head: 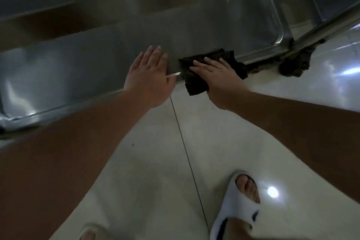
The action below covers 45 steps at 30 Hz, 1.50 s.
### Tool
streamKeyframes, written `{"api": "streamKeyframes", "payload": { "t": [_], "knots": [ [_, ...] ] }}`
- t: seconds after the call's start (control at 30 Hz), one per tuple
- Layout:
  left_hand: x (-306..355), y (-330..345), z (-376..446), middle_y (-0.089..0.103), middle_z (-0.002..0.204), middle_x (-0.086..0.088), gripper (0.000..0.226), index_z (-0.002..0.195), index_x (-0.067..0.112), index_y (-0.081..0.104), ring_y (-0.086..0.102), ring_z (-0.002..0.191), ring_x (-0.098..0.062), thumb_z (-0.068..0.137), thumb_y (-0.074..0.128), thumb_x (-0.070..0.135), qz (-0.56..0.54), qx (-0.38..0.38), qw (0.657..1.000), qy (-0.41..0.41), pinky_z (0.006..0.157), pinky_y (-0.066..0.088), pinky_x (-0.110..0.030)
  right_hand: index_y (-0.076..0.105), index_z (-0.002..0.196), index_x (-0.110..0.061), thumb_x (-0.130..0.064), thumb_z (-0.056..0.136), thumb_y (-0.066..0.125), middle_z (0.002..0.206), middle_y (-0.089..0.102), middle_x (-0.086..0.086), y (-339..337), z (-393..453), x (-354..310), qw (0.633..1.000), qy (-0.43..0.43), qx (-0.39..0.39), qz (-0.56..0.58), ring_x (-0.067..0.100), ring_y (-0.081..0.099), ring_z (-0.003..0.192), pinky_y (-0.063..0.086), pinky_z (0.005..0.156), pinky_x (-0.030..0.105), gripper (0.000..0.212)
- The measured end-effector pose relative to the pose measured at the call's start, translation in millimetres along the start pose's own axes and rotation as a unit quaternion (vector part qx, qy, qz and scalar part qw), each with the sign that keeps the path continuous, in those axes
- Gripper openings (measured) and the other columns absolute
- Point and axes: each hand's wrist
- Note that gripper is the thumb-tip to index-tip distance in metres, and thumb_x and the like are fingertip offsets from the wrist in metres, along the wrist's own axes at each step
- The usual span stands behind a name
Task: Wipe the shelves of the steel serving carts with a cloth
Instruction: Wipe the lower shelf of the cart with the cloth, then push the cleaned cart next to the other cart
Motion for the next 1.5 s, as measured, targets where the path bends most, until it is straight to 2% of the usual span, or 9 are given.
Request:
{"api": "streamKeyframes", "payload": {
  "t": [0.17,0.27,0.37,0.67,0.87,1.03,1.17,1.33,1.5],
  "knots": [
    [22,-28,-102,0.033,0.168,-0.007,0.061,0.16,0.02,0.035,0.031,0.154,-0.028,0.107,0.039,0.049,0.005,-0.139,0.99,-0.018,0.122,0.029,-0.047,0.053,0.14,-0.03,-0.004,0.097,0.051,0.127,0.064,0.001,-11,-71,-58,0.967,0.152,-0.129,0.156,0.026,0.063,0.115,0.053,0.099,0.045,0.05],
    [33,-64,-163,0.031,0.169,-0.005,0.06,0.161,0.02,0.032,0.027,0.156,-0.025,0.108,0.034,0.048,0.04,-0.22,0.975,-0.009,0.123,0.026,-0.046,0.055,0.132,-0.025,-0.009,0.098,0.058,0.109,0.06,-0.003,-23,-138,-91,0.942,0.176,-0.24,0.155,0.024,0.064,0.108,0.053,0.092,0.039,0.038],
    [46,-116,-214,0.028,0.17,-0.005,0.061,0.162,0.02,0.029,0.023,0.158,-0.025,0.109,0.03,0.049,0.061,-0.267,0.962,0.008,0.126,0.023,-0.045,0.051,0.139,-0.023,-0.003,0.093,0.062,0.121,0.062,0.003,-63,-197,-123,0.92,0.191,-0.293,0.174,0.028,0.063,0.115,0.051,0.097,0.04,0.051],
    [103,-342,-315,0.036,0.165,0.0,0.057,0.16,0.024,0.033,0.033,0.151,-0.023,0.107,0.034,0.046,0.02,-0.241,0.97,-0.022,0.12,0.028,-0.043,0.047,0.146,-0.025,-0.006,0.09,0.066,0.136,0.058,0.007,-296,-283,-176,0.901,0.189,-0.361,0.148,0.03,0.06,0.122,0.05,0.105,0.047,0.062],
    [121,-465,-388,0.034,0.167,0.003,0.053,0.157,0.027,0.04,0.036,0.15,-0.023,0.106,0.039,0.042,-0.057,-0.183,0.979,-0.07,0.12,0.033,-0.042,0.052,0.141,-0.03,-0.008,0.089,0.071,0.138,0.06,0.003,-458,-311,-211,0.926,0.151,-0.331,0.095,0.028,0.062,0.121,0.049,0.102,0.041,0.06],
    [119,-540,-433,0.045,0.159,0.003,0.05,0.155,0.027,0.044,0.047,0.14,-0.022,0.107,0.038,0.038,-0.086,-0.126,0.985,-0.077,0.111,0.04,-0.038,0.045,0.151,-0.035,0.0,0.095,0.053,0.136,0.061,0.006,-566,-353,-250,0.951,0.163,-0.251,0.075,0.03,0.062,0.117,0.052,0.094,0.041,0.066],
    [122,-586,-460,0.05,0.153,0.005,0.046,0.151,0.027,0.048,0.048,0.137,-0.02,0.106,0.04,0.036,-0.105,-0.081,0.99,-0.043,0.109,0.042,-0.036,0.046,0.148,-0.037,-0.005,0.099,0.05,0.14,0.058,0.002,-625,-394,-280,0.968,0.156,-0.182,0.079,0.026,0.06,0.118,0.045,0.088,0.034,0.059],
    [135,-640,-461,0.055,0.147,0.005,0.048,0.148,0.029,0.05,0.053,0.132,-0.023,0.101,0.044,0.041,-0.081,-0.001,0.997,-0.001,0.106,0.046,-0.038,0.046,0.149,-0.036,0.002,0.093,0.047,0.148,0.053,-0.003,-678,-435,-294,0.978,0.165,-0.117,0.054,0.025,0.053,0.133,0.047,0.106,0.041,0.067],
    [176,-682,-447,0.053,0.15,0.006,0.051,0.153,0.031,0.046,0.052,0.135,-0.021,0.103,0.044,0.042,-0.078,0.045,0.995,0.047,0.109,0.044,-0.039,0.054,0.131,-0.044,0.003,0.085,0.053,0.132,0.06,-0.012,-707,-466,-268,0.982,0.172,-0.044,0.06,0.02,0.06,0.123,0.051,0.099,0.038,0.066]
  ]
}}
Point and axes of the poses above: each hand's wrist, its own z-axis towards the middle knuckle, its own y-axis out of the palm, x = y × z
